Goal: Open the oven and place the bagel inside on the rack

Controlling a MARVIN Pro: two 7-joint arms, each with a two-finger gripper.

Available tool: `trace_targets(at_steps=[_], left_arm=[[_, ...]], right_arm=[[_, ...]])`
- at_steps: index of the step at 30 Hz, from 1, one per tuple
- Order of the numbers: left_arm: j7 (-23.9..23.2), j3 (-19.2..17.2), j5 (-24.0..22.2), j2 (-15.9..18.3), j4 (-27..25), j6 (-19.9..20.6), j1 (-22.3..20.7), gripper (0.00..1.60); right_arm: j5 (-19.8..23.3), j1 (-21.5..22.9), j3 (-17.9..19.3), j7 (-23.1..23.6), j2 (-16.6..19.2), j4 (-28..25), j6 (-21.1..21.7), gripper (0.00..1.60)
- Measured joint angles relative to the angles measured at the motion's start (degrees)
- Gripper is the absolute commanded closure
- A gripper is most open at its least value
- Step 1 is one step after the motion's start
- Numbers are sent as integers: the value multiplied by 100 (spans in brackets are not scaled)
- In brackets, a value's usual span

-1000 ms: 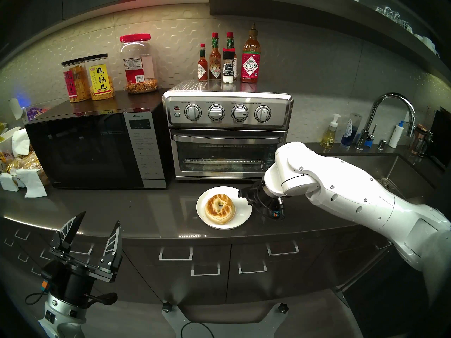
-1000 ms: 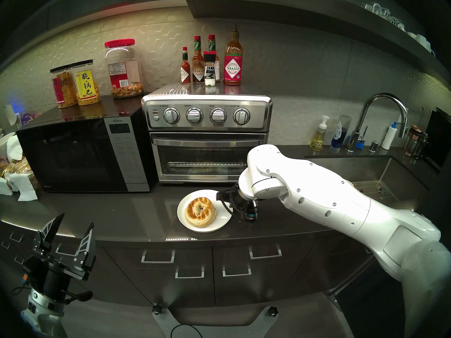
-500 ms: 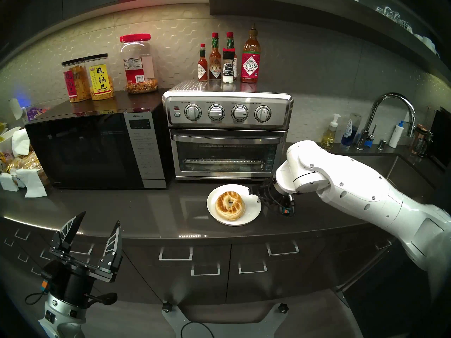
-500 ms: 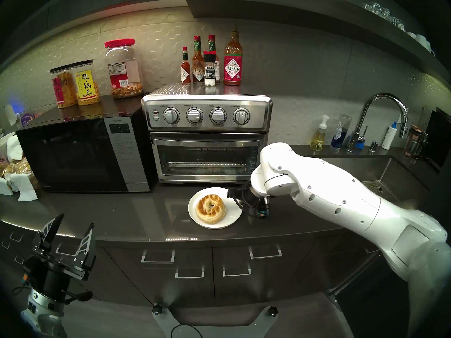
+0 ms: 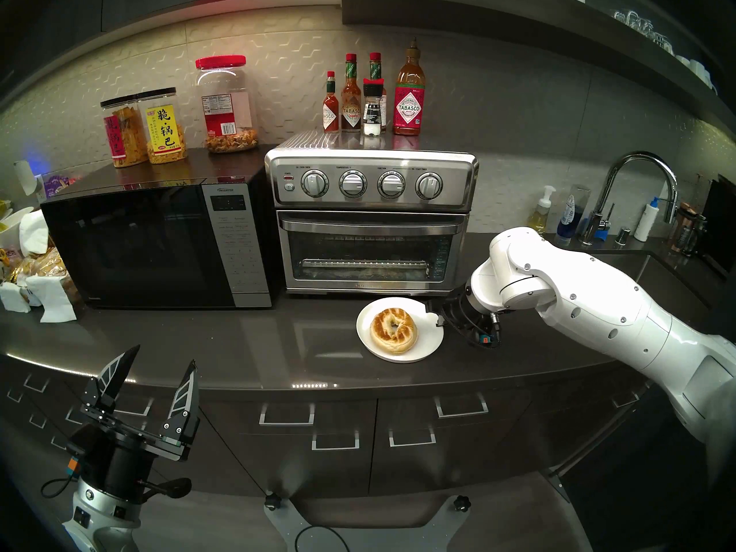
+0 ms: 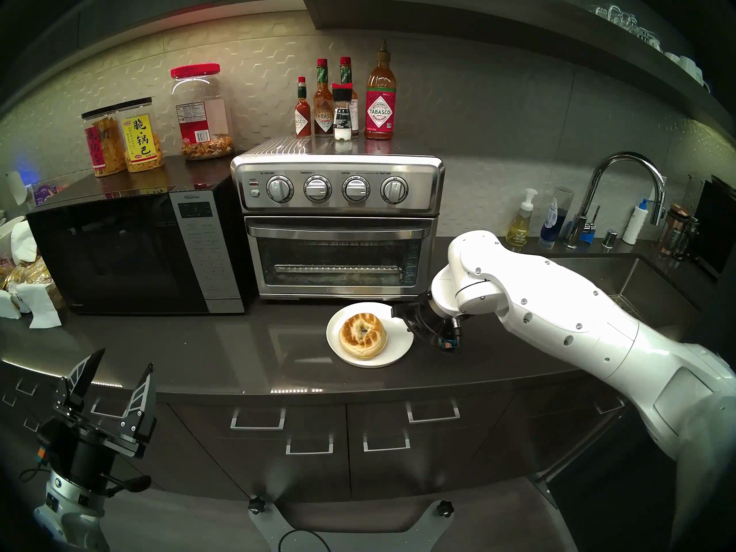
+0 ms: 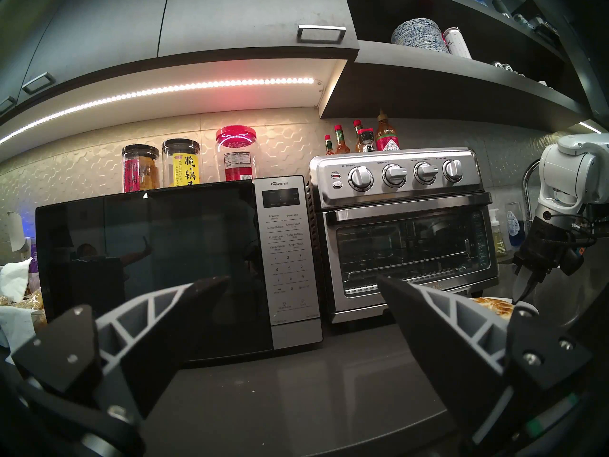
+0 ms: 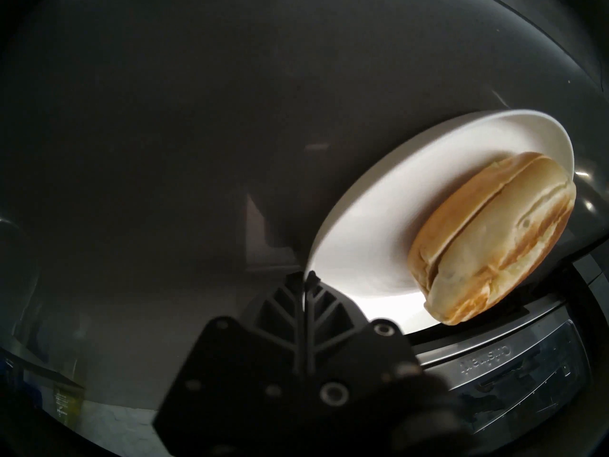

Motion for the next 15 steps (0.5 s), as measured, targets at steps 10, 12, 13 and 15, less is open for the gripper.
trace_targets(at_steps=[10,12,13,15], left_arm=[[0,0,0,0,1,0,0,0],[0,0,0,0,1,0,0,0],[0,0,0,0,1,0,0,0],[0,0,0,0,1,0,0,0]], right_arm=[[-156,-11,133,-324,264,295,-223,160],[-191,-11,155,-390,304,353,-269,160],[-208,-10,164,-420,321,379,-290,160],[-237,-6,177,-472,352,424,-328,160]])
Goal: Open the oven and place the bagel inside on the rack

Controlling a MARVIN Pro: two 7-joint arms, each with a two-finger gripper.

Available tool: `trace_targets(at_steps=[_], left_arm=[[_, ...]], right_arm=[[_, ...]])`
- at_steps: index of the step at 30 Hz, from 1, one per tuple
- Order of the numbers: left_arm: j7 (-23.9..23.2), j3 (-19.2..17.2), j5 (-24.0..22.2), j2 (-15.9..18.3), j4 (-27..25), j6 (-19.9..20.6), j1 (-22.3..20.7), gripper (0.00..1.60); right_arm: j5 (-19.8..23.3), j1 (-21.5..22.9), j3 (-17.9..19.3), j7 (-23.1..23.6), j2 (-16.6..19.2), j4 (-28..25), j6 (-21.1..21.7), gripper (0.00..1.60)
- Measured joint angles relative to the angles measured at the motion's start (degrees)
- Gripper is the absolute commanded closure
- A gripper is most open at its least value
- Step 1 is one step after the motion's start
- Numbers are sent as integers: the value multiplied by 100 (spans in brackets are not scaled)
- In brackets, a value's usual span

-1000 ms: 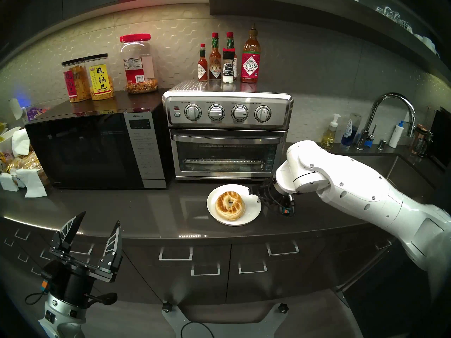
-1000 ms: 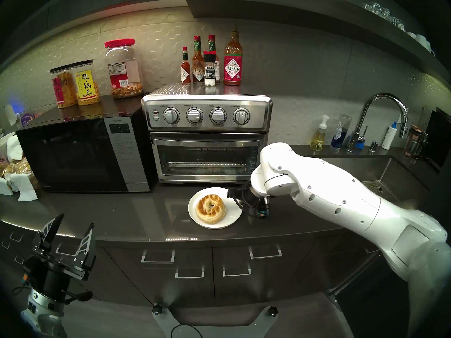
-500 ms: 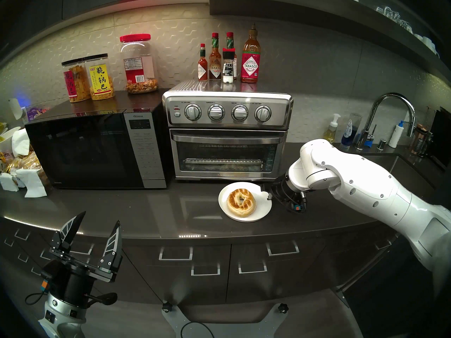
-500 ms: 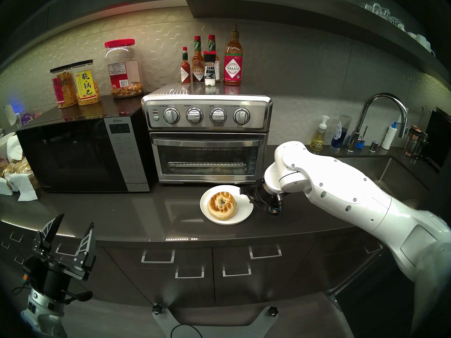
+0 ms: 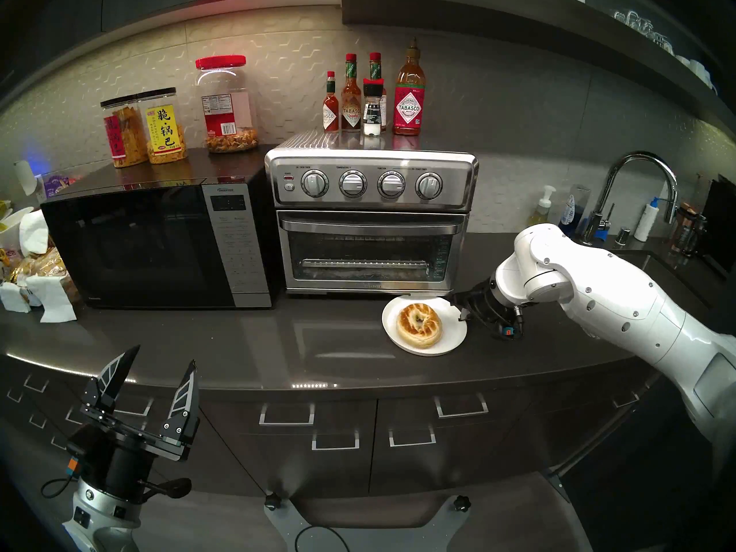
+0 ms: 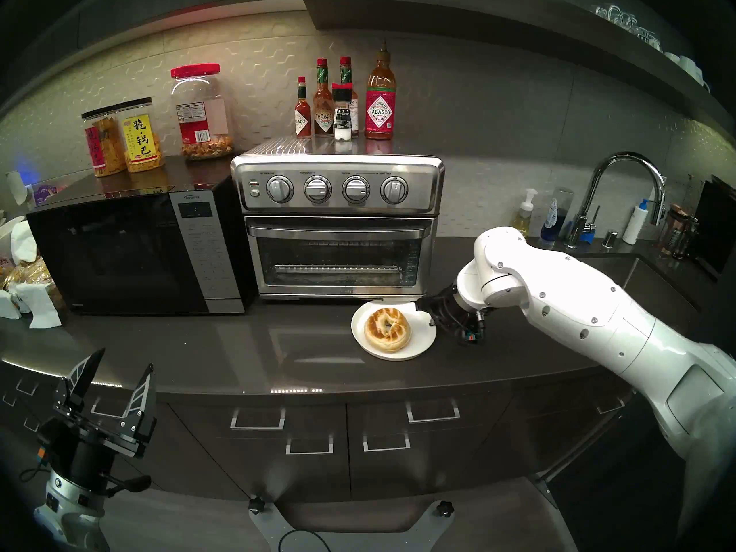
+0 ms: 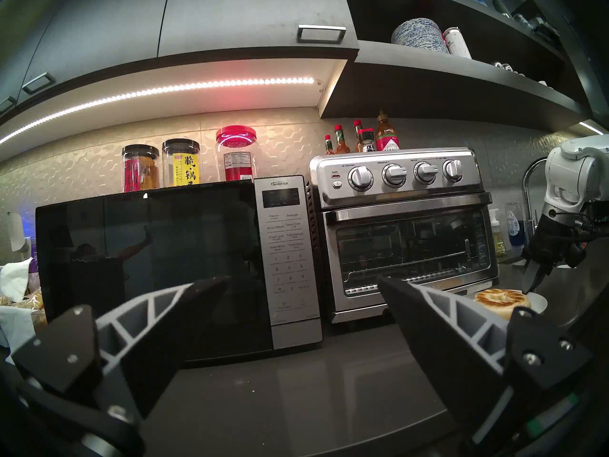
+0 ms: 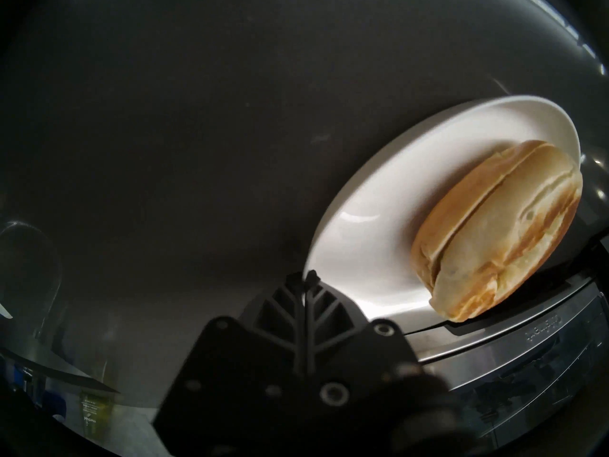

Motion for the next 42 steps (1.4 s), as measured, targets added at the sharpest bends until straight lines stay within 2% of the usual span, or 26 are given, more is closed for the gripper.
trace_targets(at_steps=[25,42], left_arm=[[0,0,0,0,0,0,0,0],[0,0,0,0,0,0,0,0]], right_arm=[[-478,58,166,-640,342,731,-453,160],[-981,118,280,-1294,508,1444,-733,160]])
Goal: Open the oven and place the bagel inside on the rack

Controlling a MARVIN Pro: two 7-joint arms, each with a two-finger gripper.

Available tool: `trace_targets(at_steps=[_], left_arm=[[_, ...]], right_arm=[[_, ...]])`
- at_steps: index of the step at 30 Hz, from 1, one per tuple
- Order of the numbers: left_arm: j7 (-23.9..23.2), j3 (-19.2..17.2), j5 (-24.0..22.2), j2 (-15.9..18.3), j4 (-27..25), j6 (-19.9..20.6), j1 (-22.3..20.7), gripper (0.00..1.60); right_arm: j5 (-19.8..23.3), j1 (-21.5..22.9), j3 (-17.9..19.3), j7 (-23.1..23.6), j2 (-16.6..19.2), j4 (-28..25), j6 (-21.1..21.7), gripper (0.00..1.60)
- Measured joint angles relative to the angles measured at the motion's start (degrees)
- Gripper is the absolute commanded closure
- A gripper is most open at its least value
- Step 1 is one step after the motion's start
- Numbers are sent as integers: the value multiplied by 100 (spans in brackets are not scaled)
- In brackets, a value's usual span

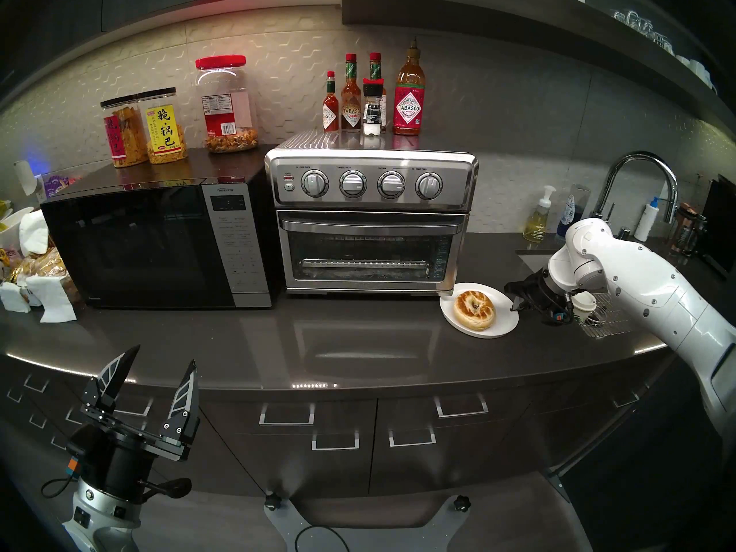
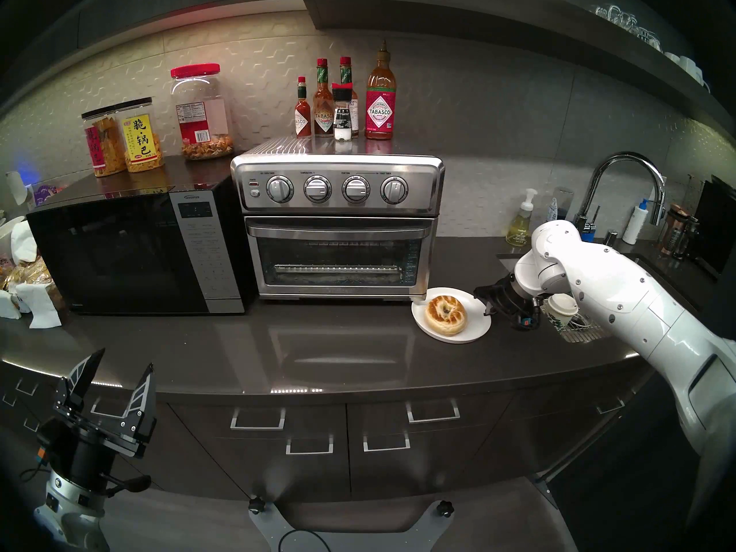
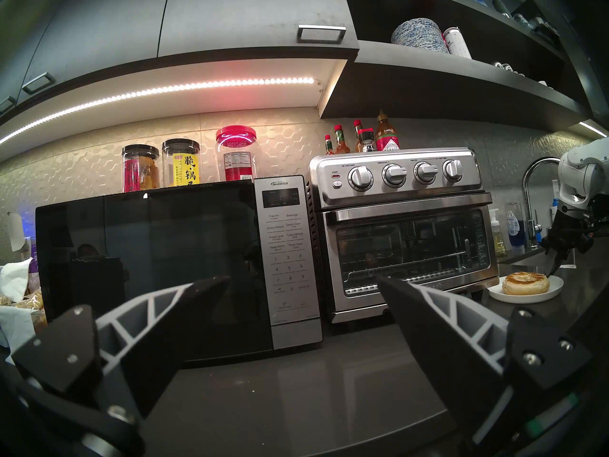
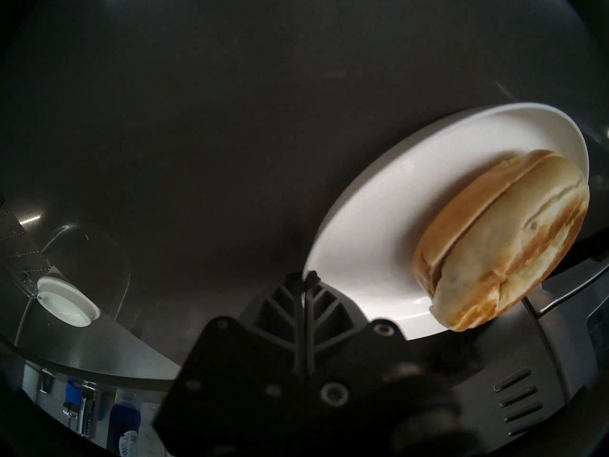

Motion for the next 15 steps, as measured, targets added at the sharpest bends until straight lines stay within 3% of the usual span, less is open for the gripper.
trace_targets(at_steps=[15], left_arm=[[0,1,0,0,0,0,0,0]], right_arm=[[-371,0,29,-452,173,268,-82,160]])
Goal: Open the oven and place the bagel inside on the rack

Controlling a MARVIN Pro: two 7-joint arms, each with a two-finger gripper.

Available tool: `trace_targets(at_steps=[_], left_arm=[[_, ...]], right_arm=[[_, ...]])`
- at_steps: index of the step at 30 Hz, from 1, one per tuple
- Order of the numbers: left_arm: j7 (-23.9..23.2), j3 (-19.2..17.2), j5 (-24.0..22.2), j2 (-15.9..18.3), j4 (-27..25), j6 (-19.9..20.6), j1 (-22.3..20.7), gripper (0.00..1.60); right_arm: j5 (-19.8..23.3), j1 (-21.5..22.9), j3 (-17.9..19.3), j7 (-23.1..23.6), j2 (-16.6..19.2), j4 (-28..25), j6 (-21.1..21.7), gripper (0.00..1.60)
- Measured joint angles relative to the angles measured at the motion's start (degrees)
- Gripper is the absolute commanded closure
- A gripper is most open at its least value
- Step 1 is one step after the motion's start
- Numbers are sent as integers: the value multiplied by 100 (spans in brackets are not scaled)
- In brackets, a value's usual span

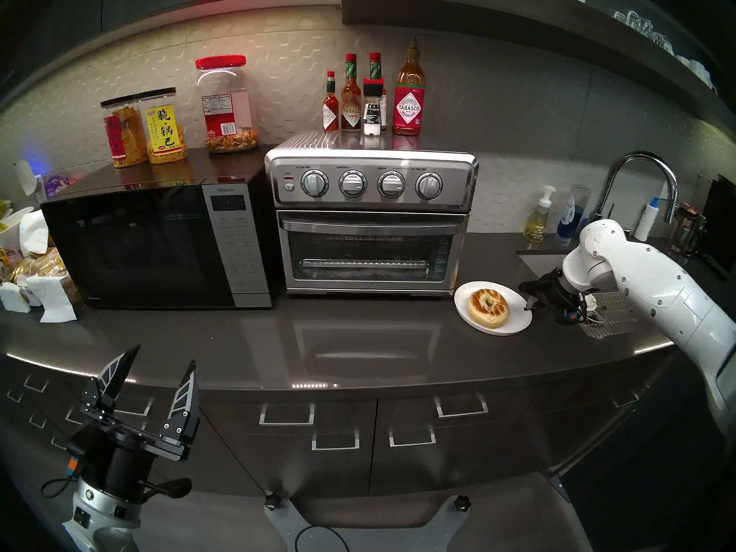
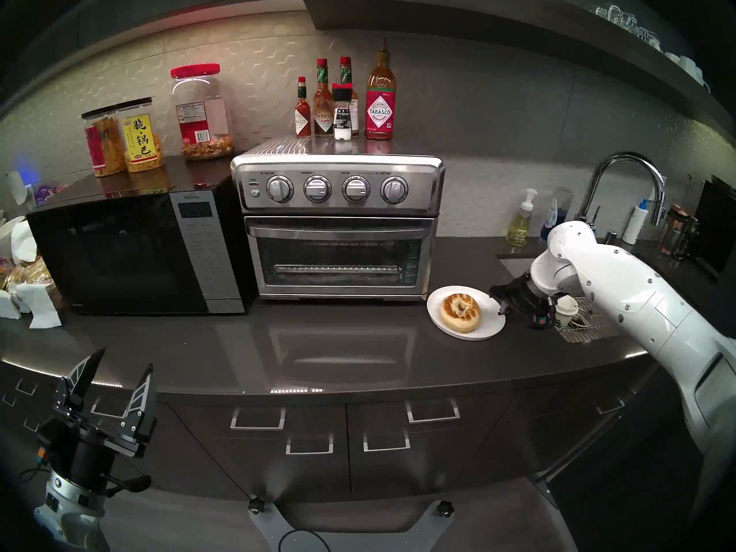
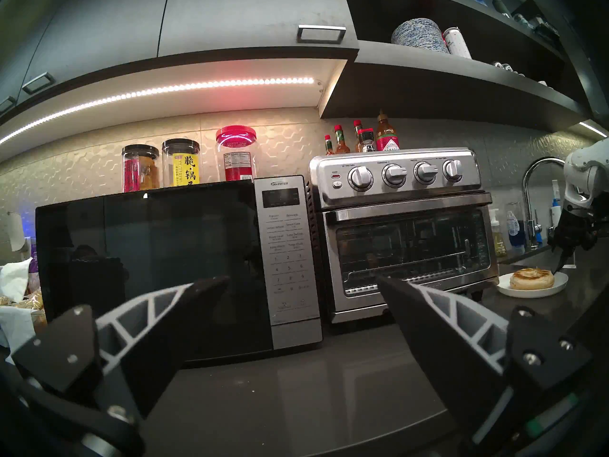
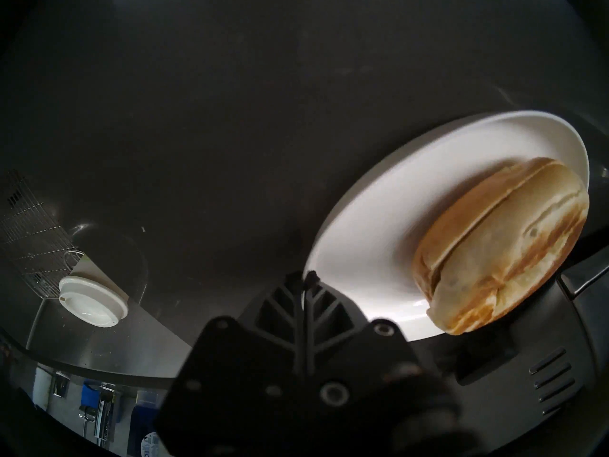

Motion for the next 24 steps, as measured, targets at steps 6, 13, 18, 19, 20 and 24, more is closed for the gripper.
trace_targets(at_steps=[6,13,18,19,20,24], left_arm=[[0,-2,0,0,-2,0,0,0],[0,-1,0,0,-2,0,0,0],[0,-1,0,0,-1,0,0,0],[0,-1,0,0,0,0,0,0],[0,-1,0,0,0,0,0,0],[0,-1,0,0,0,0,0,0]], right_arm=[[-32,-8,6,-71,90,12,-2,135],[40,-4,20,-56,140,-8,-3,0],[106,10,34,19,172,-32,-3,0],[115,13,35,33,178,-32,-3,0],[123,16,36,45,183,-32,-3,0],[195,29,58,69,198,8,-3,0]])
